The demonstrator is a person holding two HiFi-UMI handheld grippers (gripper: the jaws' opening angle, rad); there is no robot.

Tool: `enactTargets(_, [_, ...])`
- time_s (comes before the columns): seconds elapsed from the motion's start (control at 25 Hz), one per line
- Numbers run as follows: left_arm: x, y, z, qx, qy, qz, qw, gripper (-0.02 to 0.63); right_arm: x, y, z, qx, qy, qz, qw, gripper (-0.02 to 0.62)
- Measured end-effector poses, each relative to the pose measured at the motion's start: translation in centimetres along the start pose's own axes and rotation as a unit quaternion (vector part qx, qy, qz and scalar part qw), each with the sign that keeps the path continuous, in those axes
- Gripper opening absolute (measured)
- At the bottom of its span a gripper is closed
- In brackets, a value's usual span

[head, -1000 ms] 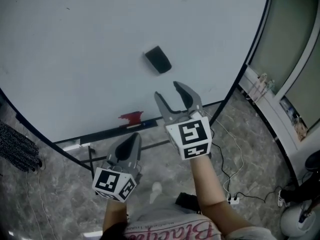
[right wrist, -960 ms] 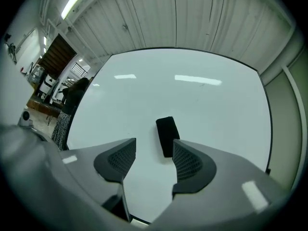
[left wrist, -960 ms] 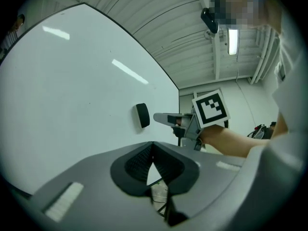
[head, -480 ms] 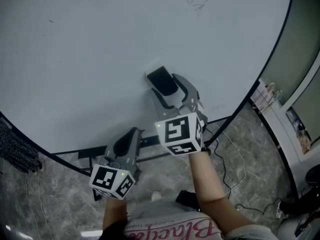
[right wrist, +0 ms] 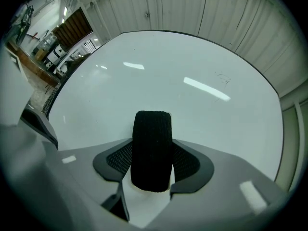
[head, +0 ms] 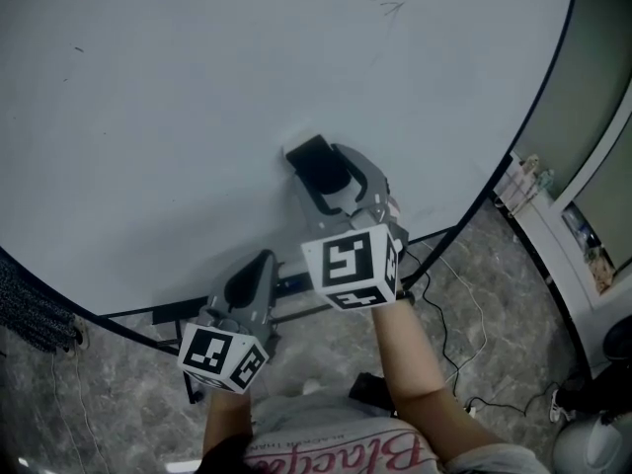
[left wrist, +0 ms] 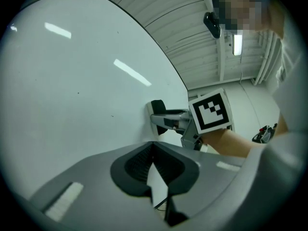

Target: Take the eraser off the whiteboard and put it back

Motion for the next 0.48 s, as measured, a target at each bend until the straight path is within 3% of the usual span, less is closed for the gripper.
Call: enactTargets(0.48, [-0.6,-0.4,0.6,-0.008,-0.041,-0.006,0.9991,-0.002,-4.3,-2.8,-2.4,0.066,0.014,-0.018,0.998,0.238])
Point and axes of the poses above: the fingertips, and each gripper's own axes: x forward along the fingers, z to its right, y out of its top, the point moved 4 cm from there along -x, backward along the fingers, and after that the axes turned 5 degrees about x, right-handed, at the moved point
